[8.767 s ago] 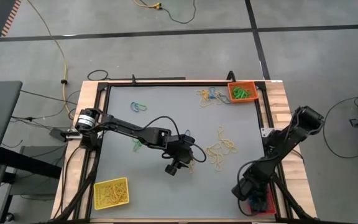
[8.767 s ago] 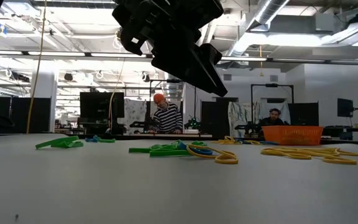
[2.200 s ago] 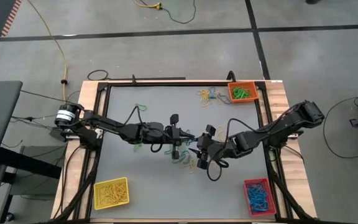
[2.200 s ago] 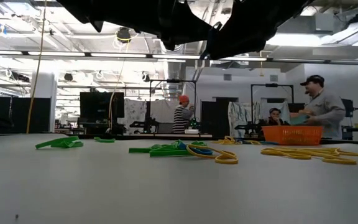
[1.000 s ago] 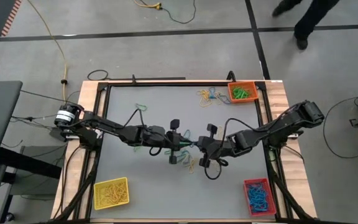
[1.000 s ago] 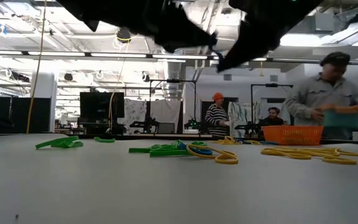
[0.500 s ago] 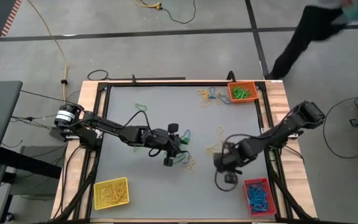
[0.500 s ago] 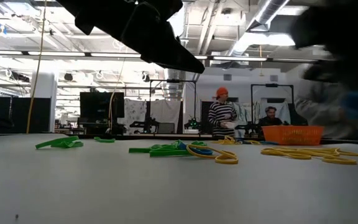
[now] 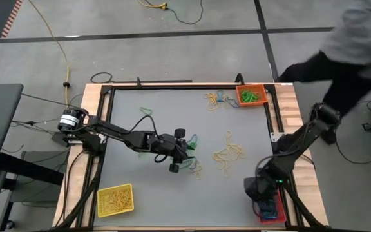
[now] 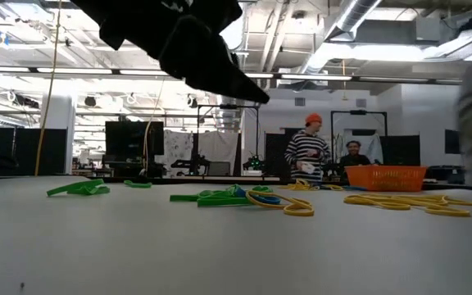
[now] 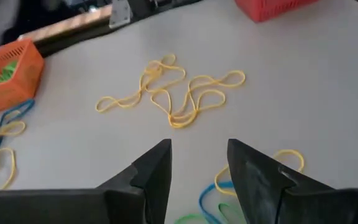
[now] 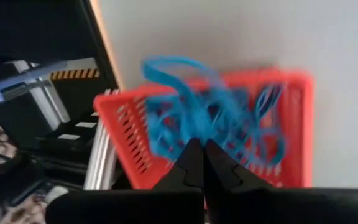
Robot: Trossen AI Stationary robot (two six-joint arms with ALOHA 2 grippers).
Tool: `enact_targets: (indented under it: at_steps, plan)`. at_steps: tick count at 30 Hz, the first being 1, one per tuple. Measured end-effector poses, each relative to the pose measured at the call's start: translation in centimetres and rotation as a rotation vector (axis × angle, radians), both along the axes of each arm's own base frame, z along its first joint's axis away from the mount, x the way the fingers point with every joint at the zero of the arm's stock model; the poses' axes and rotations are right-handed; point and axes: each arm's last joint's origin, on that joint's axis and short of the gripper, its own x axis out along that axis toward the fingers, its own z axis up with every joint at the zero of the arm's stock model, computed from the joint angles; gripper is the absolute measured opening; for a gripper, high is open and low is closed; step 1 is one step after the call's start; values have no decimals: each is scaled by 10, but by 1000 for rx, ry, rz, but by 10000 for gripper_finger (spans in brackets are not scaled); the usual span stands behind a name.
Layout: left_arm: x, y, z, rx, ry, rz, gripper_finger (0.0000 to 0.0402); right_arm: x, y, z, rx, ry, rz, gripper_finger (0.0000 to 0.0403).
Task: Sort rubber bands into baskets
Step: Put the blue rubber band into the red bin
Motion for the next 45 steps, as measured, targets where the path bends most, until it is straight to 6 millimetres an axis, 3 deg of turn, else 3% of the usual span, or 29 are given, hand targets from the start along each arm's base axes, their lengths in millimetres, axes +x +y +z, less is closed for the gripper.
enact_targets:
  at_steps: [6,13,33,45]
  plan:
    - [8,6,-12,7,-8,15,147,-19,8,3,-52,67,-70,20]
    - [10,15,-11,17,-30,35,147,-24,11,-5,-136,144,-131,27]
    - [12,15,-8,24,-61,31,147,-32,9,-8,-208,244,-173,186]
    - [12,15,-8,20,-61,33,147,-27,0,-5,-210,248,-190,194]
